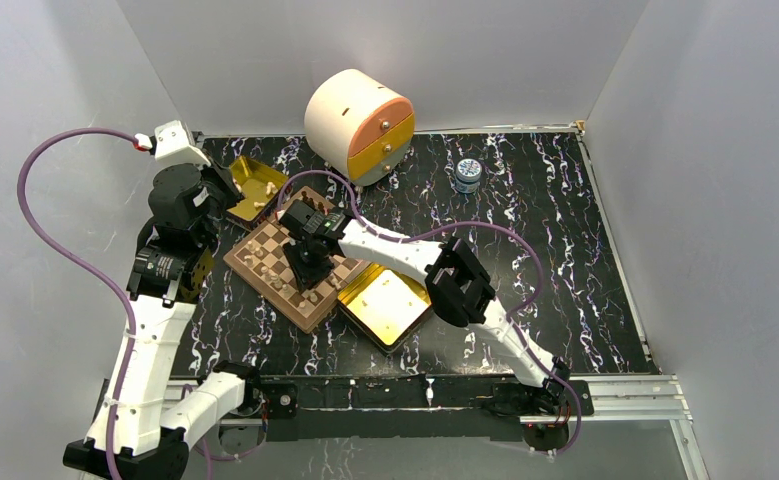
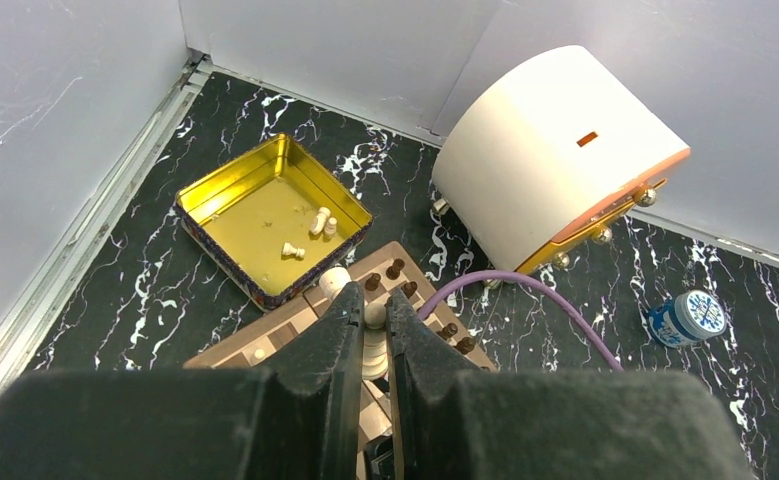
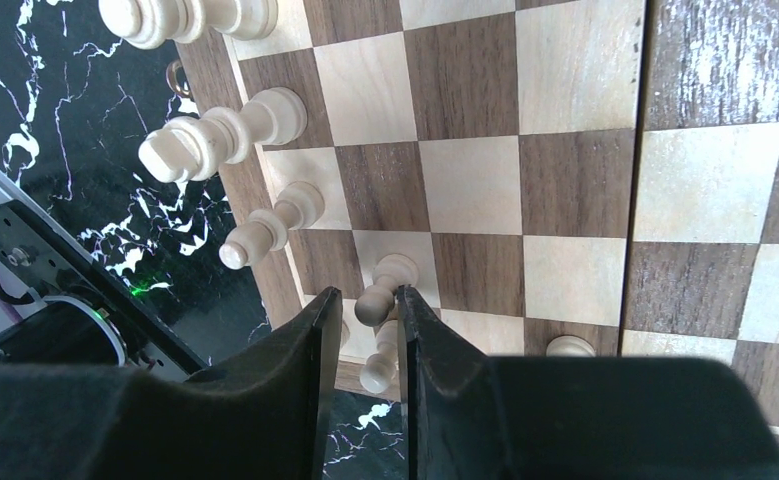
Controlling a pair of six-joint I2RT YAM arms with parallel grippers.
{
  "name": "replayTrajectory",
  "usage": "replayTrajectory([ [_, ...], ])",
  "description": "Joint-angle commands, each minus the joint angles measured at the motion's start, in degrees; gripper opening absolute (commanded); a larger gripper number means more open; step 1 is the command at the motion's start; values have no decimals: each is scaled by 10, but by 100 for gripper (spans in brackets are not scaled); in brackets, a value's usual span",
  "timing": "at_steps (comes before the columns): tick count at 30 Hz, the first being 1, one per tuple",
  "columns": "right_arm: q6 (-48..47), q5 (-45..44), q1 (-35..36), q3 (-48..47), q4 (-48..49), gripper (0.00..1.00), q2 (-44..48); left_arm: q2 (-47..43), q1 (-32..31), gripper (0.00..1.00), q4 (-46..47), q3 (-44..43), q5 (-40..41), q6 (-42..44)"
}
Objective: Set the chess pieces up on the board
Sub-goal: Place the chess piece on the chessboard.
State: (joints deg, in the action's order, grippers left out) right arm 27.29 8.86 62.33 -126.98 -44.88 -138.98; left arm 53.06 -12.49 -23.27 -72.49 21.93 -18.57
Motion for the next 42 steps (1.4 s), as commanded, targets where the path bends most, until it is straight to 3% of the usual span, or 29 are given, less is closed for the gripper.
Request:
replayTrajectory([
  [1,7,0,-3,-16,12,38,7,-3,2,0,2,-11,-6,3],
  [8,2,-8,-32,2,42,48,73,-6,2,0,-4,0,-27,-7],
  [15,-4,16,-59,61,82,49,151,-4,2,0,-13,3,-49,-12],
  [18,-3,19,-66,105,113,45,180,-2,2,0,-14,7,-62,-21],
  [21,1,3,-65,139,144,35,192,0,2,0,-16,7,-69,-26],
  [25,-1,-1,-66,139,147,25,164,-1,2,0,-19,1,-74,-28],
  [42,-33,13,-36,139,192,18,74,-2,1,0,-24,-24,-73,-23],
])
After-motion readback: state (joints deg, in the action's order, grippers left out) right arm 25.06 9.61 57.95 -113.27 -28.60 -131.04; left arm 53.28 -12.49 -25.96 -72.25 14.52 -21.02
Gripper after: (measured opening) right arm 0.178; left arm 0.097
